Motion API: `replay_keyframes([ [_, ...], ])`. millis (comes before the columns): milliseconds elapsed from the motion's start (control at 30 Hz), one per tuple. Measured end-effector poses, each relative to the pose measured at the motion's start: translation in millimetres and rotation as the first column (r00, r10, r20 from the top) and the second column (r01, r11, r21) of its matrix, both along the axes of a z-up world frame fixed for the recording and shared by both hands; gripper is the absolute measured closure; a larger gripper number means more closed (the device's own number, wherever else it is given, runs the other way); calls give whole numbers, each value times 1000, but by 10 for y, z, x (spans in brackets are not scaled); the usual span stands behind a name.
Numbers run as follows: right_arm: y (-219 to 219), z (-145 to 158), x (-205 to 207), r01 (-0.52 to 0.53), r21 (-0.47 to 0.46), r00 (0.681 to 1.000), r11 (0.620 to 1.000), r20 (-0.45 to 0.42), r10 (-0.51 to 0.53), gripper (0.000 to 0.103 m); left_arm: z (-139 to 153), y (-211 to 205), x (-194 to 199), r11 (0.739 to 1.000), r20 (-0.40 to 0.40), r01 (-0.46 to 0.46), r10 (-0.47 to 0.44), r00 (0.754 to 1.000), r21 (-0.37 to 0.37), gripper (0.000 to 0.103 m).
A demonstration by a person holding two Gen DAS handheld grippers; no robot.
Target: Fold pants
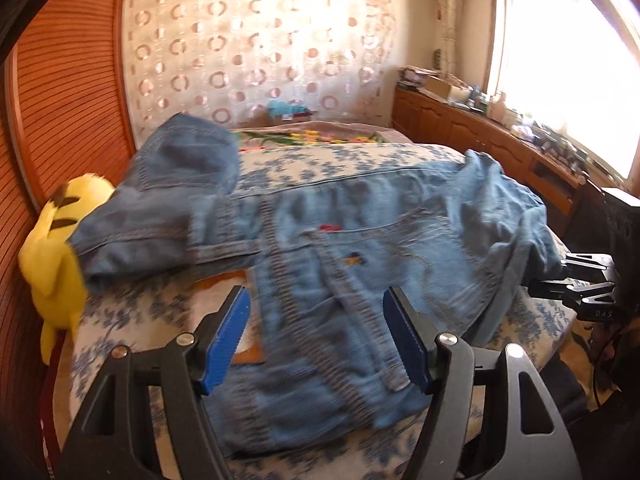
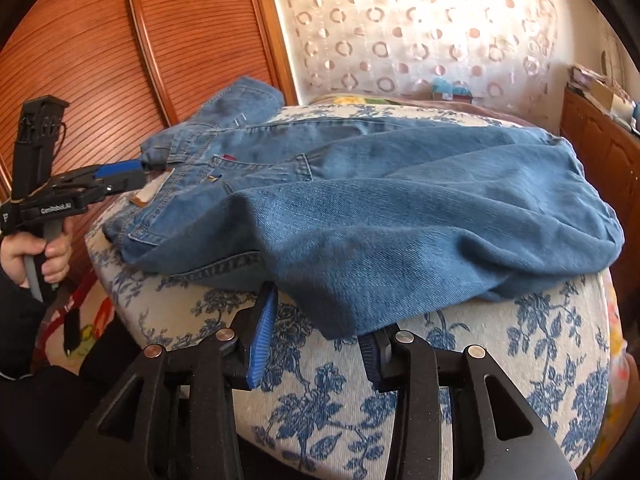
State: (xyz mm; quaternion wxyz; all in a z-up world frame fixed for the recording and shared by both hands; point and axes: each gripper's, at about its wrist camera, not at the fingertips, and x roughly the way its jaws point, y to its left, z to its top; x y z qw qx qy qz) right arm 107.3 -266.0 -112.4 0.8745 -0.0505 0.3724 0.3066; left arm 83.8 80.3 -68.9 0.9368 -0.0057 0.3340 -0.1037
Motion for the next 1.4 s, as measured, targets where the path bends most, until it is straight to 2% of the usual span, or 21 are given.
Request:
replay_keyframes([
  [233, 16, -107, -4, 15, -47, 1000, 999, -9, -15, 66, -159, 355, -139, 997, -24, -75, 74, 997, -24, 34],
  [300, 12, -87, -14, 24, -59, 1000, 998, 2, -24, 89, -212, 420, -182, 996, -32, -85, 84, 996, -33, 34],
  [367, -58, 9, -25, 28, -31, 1000, 999, 12, -28, 94, -245, 453, -221, 995, -38, -92, 90, 995, -33, 34],
  [433, -140, 163, -36, 29, 11, 999, 1000, 33, -30, 95, -278, 479, -253, 995, -43, -94, 93, 995, -34, 34],
  [533, -183, 385, -75, 22, 12, 996, 1000, 92, -23, 95, -320, 510, -297, 994, -49, -101, 99, 994, -40, 34],
  [633, -184, 515, -104, 11, 26, 994, 1000, 105, -14, 95, -366, 531, -342, 994, -60, -97, 94, 994, -52, 34],
  [733, -177, 556, -118, 11, 41, 994, 999, 104, -15, 95, -424, 498, -393, 995, -71, -81, 76, 995, -61, 34],
  [933, -200, 433, -102, 29, 28, 997, 999, 77, -31, 95, -572, 509, -489, 994, -104, -60, 50, 993, -92, 34],
  [1067, -202, 409, -92, 39, 40, 997, 998, 66, -41, 95, -600, 498, -489, 992, -112, -49, 35, 993, -119, 45],
  [1100, -197, 398, -89, 39, 36, 997, 999, 63, -42, 95, -597, 494, -480, 991, -113, -39, 25, 993, -129, 52],
  [1167, -188, 385, -90, 39, 27, 997, 999, 61, -40, 95, -587, 486, -462, 989, -111, -28, 12, 994, -147, 60],
  [1267, -195, 405, -97, 34, 24, 997, 999, 64, -35, 95, -491, 463, -456, 987, -82, -3, -10, 997, -158, 85],
  [1333, -195, 470, -105, 27, 25, 997, 999, 73, -28, 95, -368, 410, -438, 993, -56, -4, -3, 998, -117, 88],
  [1400, -200, 579, -103, 17, 23, 996, 1000, 88, -19, 95, -228, 409, -422, 994, -19, -7, 4, 1000, -111, 90],
])
